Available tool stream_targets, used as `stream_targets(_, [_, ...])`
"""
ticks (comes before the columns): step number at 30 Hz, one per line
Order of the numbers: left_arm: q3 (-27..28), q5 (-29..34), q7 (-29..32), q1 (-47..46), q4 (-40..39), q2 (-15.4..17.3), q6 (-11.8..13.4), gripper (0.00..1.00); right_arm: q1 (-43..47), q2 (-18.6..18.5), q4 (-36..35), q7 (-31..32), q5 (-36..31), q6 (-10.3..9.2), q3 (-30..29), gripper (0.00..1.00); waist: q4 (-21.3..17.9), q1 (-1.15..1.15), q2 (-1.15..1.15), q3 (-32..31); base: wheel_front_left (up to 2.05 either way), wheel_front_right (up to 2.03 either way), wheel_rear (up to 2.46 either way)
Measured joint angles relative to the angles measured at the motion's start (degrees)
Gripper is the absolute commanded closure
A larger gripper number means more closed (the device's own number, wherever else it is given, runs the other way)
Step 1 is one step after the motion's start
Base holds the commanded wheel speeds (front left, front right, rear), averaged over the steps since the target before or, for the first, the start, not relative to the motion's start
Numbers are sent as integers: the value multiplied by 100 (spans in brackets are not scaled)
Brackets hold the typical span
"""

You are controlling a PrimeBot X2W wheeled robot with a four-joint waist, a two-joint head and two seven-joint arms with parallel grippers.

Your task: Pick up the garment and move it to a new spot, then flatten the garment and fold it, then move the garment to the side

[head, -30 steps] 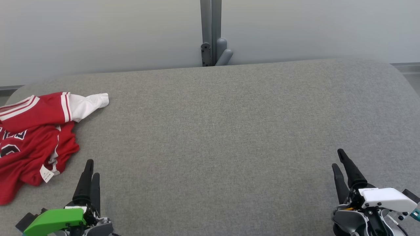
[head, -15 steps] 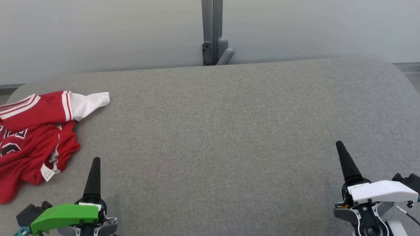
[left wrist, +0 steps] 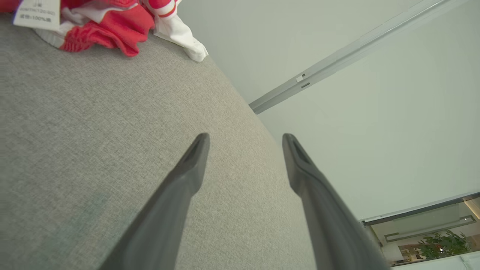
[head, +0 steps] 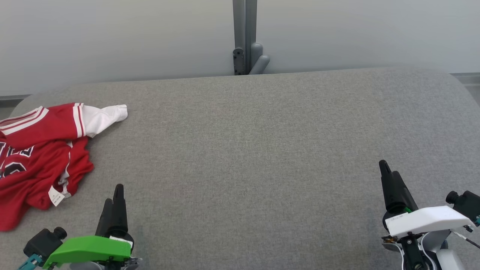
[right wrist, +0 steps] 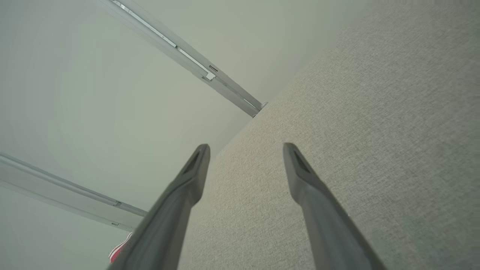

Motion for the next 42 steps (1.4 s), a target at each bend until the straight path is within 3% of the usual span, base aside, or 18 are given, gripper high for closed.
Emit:
stream_targets(21, [-85, 1827, -399, 134, -134, 3, -94, 0, 27, -105, 116, -397, -1902, 1, 8, 0, 46, 0, 0, 13, 0, 0, 0])
stream_targets(42, [-58, 3175, -727, 255, 9, 9, -104, 0, 115, -122, 197, -721, -3236, 2, -19, 0, 86, 0, 0, 24, 0, 0, 0])
